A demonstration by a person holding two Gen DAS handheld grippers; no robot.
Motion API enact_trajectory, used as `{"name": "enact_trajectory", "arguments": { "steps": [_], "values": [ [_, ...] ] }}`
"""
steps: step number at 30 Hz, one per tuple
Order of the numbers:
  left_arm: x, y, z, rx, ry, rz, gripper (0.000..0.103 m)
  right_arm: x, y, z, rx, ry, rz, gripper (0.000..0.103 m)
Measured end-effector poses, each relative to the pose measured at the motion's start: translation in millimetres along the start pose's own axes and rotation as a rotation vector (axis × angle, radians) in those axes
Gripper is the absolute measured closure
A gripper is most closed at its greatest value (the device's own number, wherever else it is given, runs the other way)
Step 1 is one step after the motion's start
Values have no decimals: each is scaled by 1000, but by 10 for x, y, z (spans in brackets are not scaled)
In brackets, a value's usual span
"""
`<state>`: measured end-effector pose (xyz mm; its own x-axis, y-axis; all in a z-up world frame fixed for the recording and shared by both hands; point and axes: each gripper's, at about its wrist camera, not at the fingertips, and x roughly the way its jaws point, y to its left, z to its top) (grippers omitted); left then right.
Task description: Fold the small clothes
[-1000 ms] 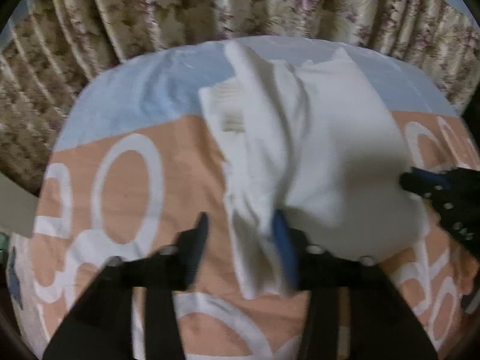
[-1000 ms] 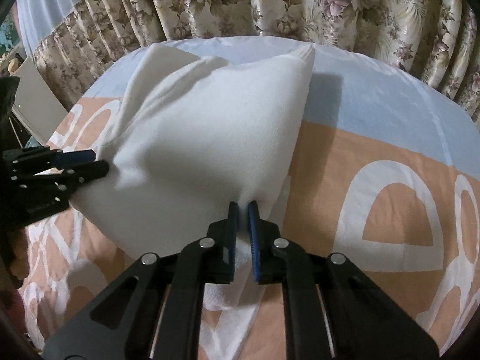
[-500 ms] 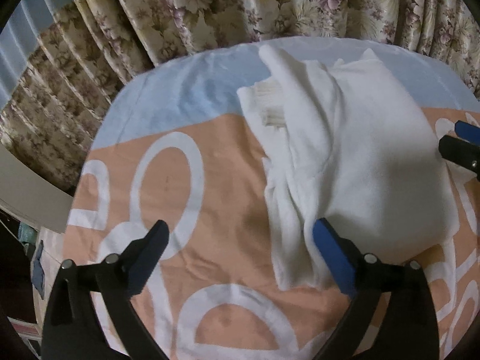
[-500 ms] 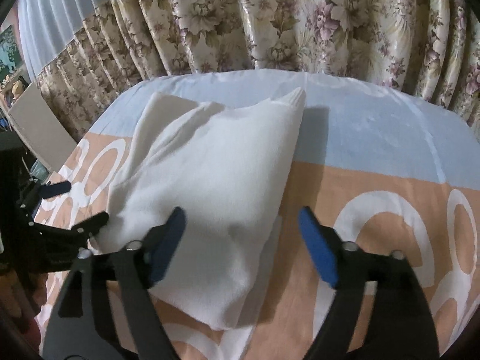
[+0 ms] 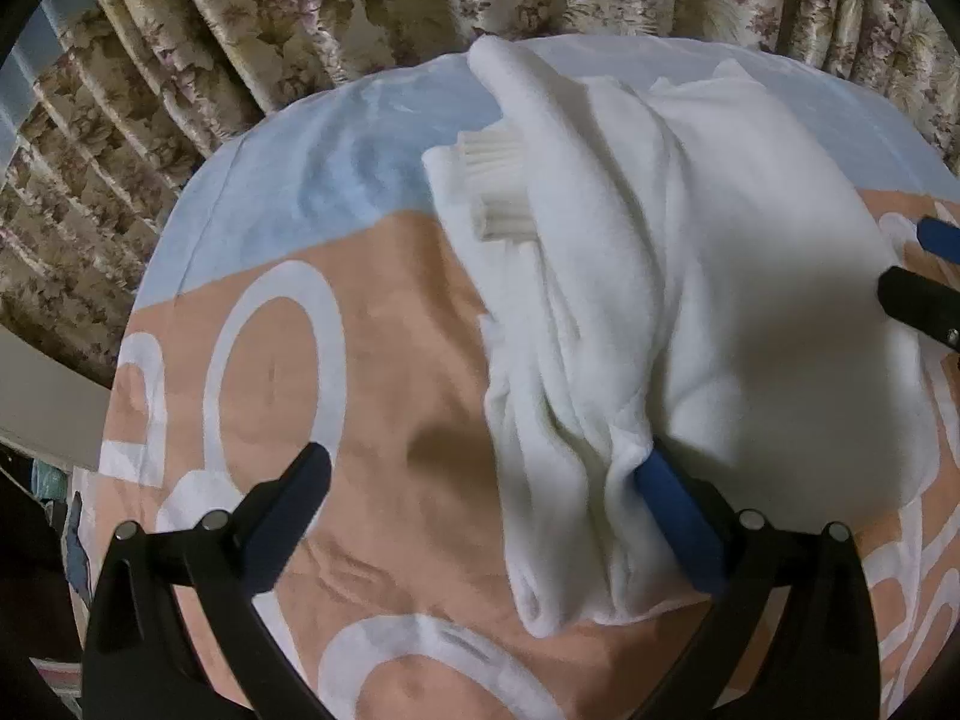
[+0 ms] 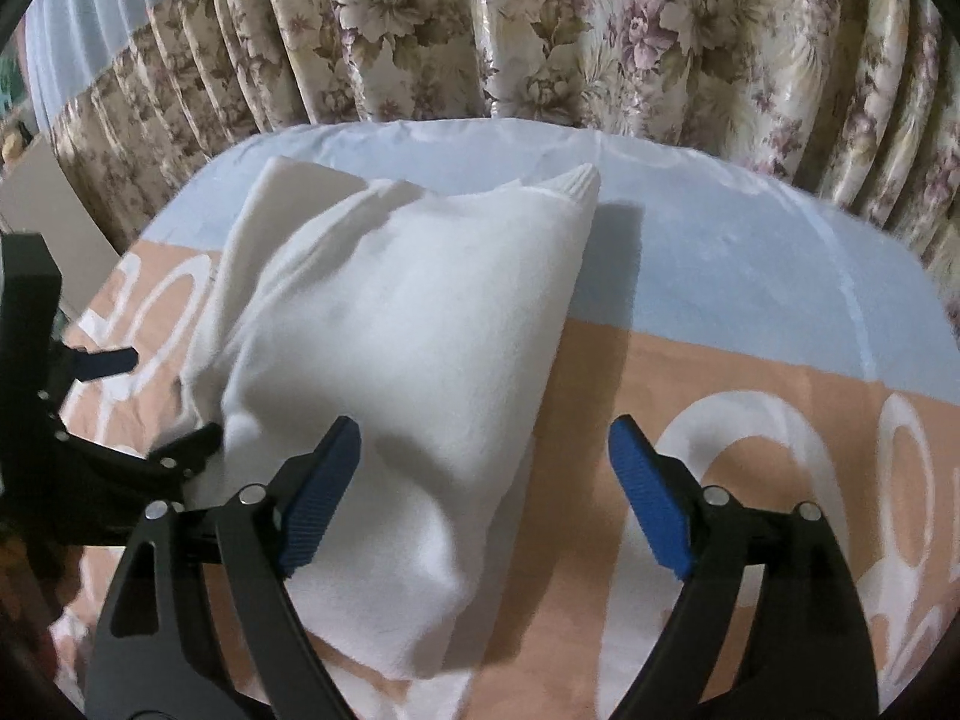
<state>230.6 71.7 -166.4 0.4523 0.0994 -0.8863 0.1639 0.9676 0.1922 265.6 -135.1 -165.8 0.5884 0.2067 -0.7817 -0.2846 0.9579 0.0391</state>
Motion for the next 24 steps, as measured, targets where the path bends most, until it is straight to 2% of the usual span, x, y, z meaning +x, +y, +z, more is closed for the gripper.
{"name": "enact_trajectory", "arguments": {
  "steps": [8, 15, 24],
  "values": [
    [-6, -15, 12, 37, -4, -6, 1, 175, 127, 53, -94, 37, -16, 16],
    [16, 51, 65, 32, 17, -63, 1, 258, 65, 34, -62, 62, 23, 16],
    [-153, 98, 196, 21, -3, -112, 1, 183, 7, 73, -36, 39, 45, 14]
  ]
}}
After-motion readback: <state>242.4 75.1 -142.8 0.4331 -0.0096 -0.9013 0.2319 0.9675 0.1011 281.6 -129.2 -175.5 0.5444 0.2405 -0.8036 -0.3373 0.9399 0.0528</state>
